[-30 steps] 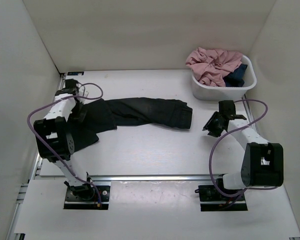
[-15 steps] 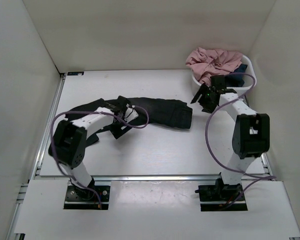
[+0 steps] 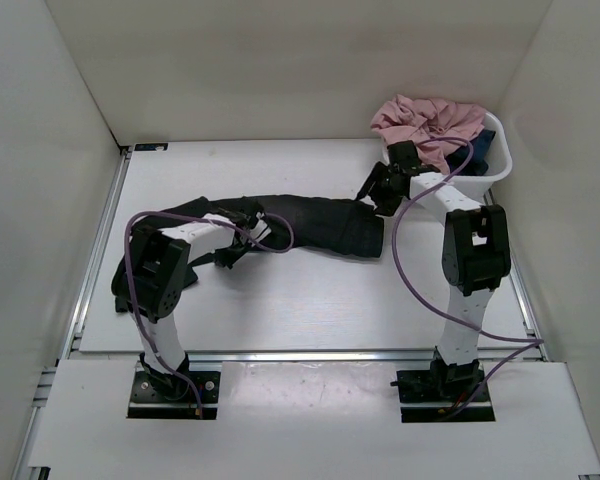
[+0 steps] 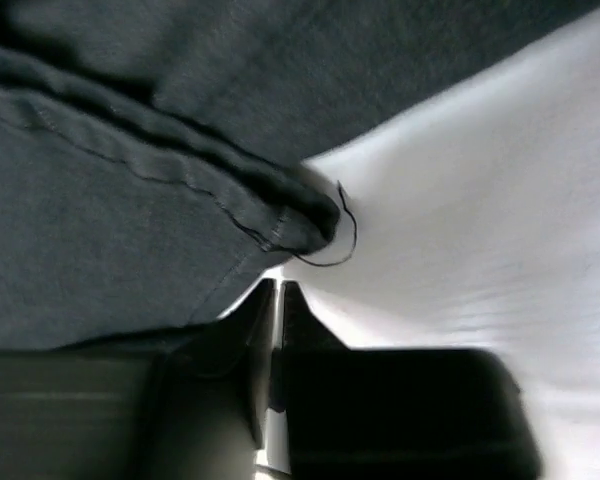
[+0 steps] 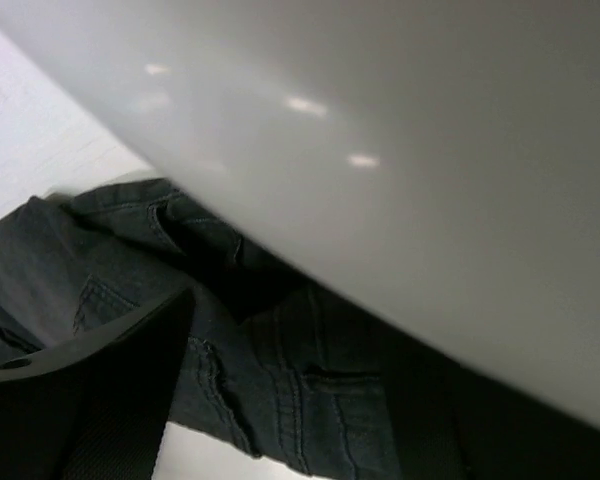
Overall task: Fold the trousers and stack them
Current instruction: Flatten the trousers out
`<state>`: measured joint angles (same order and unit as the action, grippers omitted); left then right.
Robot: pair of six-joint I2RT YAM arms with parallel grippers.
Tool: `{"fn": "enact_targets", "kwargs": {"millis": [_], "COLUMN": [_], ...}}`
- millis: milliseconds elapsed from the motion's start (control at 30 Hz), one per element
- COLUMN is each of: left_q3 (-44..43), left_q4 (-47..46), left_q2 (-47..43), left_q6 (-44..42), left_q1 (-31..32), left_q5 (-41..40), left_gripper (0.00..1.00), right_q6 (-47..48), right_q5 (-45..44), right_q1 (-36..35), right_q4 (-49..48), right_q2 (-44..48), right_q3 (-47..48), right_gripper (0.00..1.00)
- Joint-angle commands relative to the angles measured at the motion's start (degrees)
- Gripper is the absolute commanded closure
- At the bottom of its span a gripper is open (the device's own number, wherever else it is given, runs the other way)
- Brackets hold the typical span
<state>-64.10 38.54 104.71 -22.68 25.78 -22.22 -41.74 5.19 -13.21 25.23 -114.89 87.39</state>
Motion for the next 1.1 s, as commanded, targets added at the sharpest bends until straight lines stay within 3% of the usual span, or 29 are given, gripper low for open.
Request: {"fn": "enact_targets", "kwargs": {"millis": [0,33,67,167,233,300,367,400,467,600,667,767,867,967,1067], "left_q3": [0.8,0.8,0.8,0.8,0.1,-0.4,-1.0,-1.0,-1.6,-2.8,-4.0,-4.9,-4.9,-4.4,-3.1], "left_q4": [-0.4,-0.4,-0.4,-0.4,-0.4,-0.4,-0.4,-0.4,-0.4,-0.4,-0.9,-1.4,-2.8,-3.4,-3.4], "left_q2": [-2.3,-3.0,-3.5,-3.5,-3.5,-6.5,-8.1,-8.7,-8.7,-4.3,-1.0,2.5,4.5,6.3,5.7], "left_q6": [0.4,-0.2,-0.2,-0.2,-0.7,-1.9,-2.5,-2.5,-2.5,-1.2,-0.5,0.5,0.5,1.2,2.5], "left_q1": [-0.1,-0.6,-1.3,-4.6,-6.0,-6.0,-4.4,-4.4,-3.7,-3.2,-3.2,-3.2,-3.2,-3.7,-3.7], "left_q5": [-0.9,-1.6,-1.6,-2.3,0.8,4.4,9.4,11.0,14.1,14.1,12.2,6.8,1.0,-0.7,0.7], "left_gripper": [0.86,0.86,0.86,0.86,0.86,0.67,0.26,0.19,0.11,0.10,0.13,0.31,0.62,0.83,0.86], "right_q6": [-4.1,-4.1,-4.6,-4.6,-3.9,-3.1,-2.6,-2.0,-2.0,-1.3,-0.8,-0.8,-0.3,0.3,0.8], "right_q5": [4.6,4.6,4.6,4.6,4.6,3.1,2.5,2.5,1.7,-0.2,-1.1,-1.8,-2.9,-4.0,-4.8], "right_q1": [-0.4,-0.4,-0.4,-0.4,-0.4,-0.4,-0.4,-0.4,-0.4,-0.4,-0.4,-0.4,-0.4,-0.4,-0.4], "right_q4": [3.9,3.9,3.9,4.5,4.5,5.6,5.6,5.6,6.2,7.0,7.0,8.2,8.3,8.8,8.8], "right_q2": [-1.9,-2.6,-2.6,-3.3,-3.3,-1.9,-0.2,0.5,2.6,7.8,10.7,13.4,14.7,15.9,15.4], "right_q3": [-1.8,-1.8,-1.8,-1.8,-1.8,-1.3,-1.3,-2.1,-3.5,-8.1,-9.8,-10.9,-10.9,-10.9,-10.3], "right_gripper": [0.34,0.43,0.60,0.81,0.87,1.00,1.00,1.00,1.00,1.00,1.00,1.00,1.00,1.00,1.00]}}
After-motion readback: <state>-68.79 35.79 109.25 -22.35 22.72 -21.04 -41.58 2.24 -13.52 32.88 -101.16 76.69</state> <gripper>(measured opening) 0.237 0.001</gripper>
